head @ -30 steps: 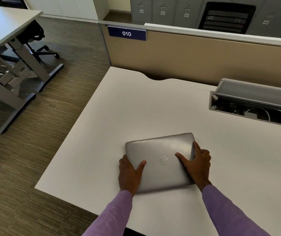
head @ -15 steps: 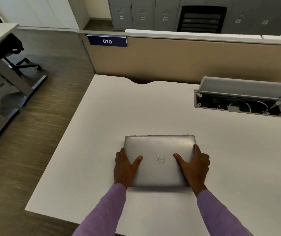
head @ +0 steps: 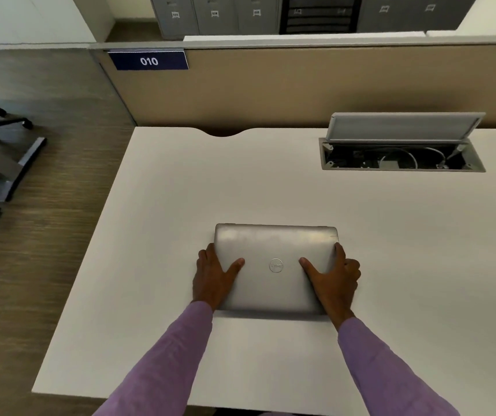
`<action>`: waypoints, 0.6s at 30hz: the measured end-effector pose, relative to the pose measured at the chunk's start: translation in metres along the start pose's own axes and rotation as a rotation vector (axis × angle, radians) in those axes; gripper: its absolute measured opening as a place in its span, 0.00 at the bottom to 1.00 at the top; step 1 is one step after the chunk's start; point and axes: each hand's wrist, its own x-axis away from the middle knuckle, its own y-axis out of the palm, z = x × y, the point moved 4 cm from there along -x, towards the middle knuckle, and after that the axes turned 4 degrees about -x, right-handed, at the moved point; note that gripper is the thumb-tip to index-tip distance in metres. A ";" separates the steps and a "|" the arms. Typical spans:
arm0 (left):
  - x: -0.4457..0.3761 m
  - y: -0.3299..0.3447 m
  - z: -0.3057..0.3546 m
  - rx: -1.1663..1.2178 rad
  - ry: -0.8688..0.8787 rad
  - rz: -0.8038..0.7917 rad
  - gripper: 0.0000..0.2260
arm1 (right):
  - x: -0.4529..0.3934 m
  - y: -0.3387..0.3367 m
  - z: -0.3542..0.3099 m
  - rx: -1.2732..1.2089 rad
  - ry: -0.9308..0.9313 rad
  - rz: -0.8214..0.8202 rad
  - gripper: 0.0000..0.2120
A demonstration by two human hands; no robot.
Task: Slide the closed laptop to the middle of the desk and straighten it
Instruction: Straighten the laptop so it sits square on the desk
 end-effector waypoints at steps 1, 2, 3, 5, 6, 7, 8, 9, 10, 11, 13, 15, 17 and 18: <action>-0.001 0.001 -0.001 -0.004 -0.002 -0.003 0.37 | -0.001 0.001 0.002 0.009 0.005 -0.009 0.46; -0.001 0.002 -0.001 -0.006 -0.002 -0.003 0.37 | -0.002 0.002 0.003 0.016 0.008 -0.015 0.46; -0.001 0.003 -0.001 -0.011 -0.001 -0.001 0.37 | -0.002 0.003 0.004 0.019 0.010 -0.020 0.46; 0.000 0.004 -0.001 -0.019 -0.002 0.002 0.36 | -0.003 0.004 0.006 0.023 0.009 -0.021 0.47; 0.001 0.005 -0.001 -0.021 -0.005 0.000 0.36 | -0.003 0.004 0.007 0.027 0.002 -0.020 0.46; 0.002 0.006 -0.001 -0.022 -0.007 -0.003 0.36 | -0.004 0.004 0.008 0.031 -0.005 -0.019 0.46; 0.002 0.006 -0.002 -0.021 -0.008 -0.008 0.36 | -0.004 0.004 0.009 0.035 -0.014 -0.018 0.46; 0.003 0.007 -0.002 -0.020 -0.012 -0.011 0.36 | -0.004 0.004 0.010 0.038 -0.022 -0.017 0.46; 0.004 0.008 -0.003 -0.017 -0.016 -0.010 0.36 | -0.005 0.004 0.010 0.043 -0.028 -0.018 0.46; 0.005 0.009 -0.004 -0.016 -0.020 -0.006 0.36 | -0.006 0.004 0.010 0.048 -0.033 -0.021 0.46; 0.006 0.009 -0.006 -0.015 -0.023 0.001 0.35 | -0.006 0.005 0.010 0.060 -0.038 -0.025 0.47; 0.005 0.010 -0.006 -0.022 -0.023 0.006 0.35 | -0.007 0.006 0.011 0.069 -0.038 -0.028 0.47; 0.005 0.010 -0.006 -0.041 -0.019 0.008 0.36 | -0.008 0.006 0.011 0.081 -0.044 -0.028 0.46; 0.005 0.010 -0.006 -0.054 -0.016 0.007 0.36 | -0.009 0.006 0.012 0.092 -0.049 -0.027 0.46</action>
